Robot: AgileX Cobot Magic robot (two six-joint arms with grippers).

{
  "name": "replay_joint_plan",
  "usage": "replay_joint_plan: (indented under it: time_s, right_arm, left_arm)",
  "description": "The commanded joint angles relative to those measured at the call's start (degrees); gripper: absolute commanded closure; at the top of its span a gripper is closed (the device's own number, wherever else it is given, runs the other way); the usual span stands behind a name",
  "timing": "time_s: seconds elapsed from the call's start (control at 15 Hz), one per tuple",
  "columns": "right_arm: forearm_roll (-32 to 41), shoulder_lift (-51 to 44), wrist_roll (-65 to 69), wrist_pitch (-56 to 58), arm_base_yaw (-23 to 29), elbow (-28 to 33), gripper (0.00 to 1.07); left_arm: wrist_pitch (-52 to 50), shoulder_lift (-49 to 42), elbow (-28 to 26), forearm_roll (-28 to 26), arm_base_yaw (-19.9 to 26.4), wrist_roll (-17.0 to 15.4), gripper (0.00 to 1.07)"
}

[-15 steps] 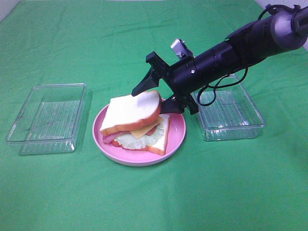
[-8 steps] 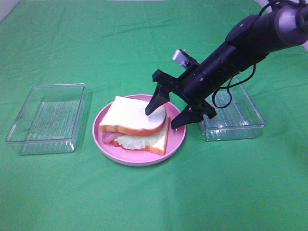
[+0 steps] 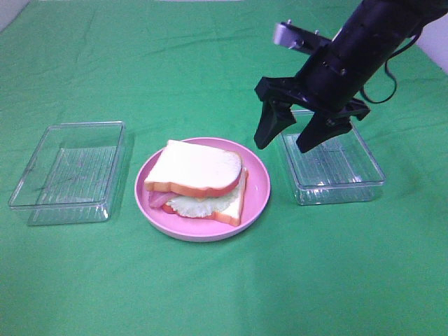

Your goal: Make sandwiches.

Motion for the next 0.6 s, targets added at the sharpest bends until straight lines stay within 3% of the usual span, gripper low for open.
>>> replay_joint_plan:
  time_s: [0.07,0.27,0.33,0.6]
  right_arm:
    - [-4.6,-8.1,1.8,1.2,-0.1,3.9,0.36]
    - [-8.7,-19.1,2.9,1.1,-0.1,10.3,0.36]
    - [-10.5,-28.6,2.9,1.3,-0.1,16.8,0.36]
    - [-12.3,-45.6,3.0,1.3,-0.1,28.4,0.36]
  left_arm:
    - [-0.6,-1.1,0.1,-0.2,-0.3,-0.1,0.35]
    - [-0.6,-1.1,0.1,-0.2,-0.3,-0.1,0.35]
    - [-0.6,-1.1,0.1,-0.2,-0.3,-0.1,0.35]
    - [-0.6,-1.1,0.1,-0.3,-0.3,0.1,0.35]
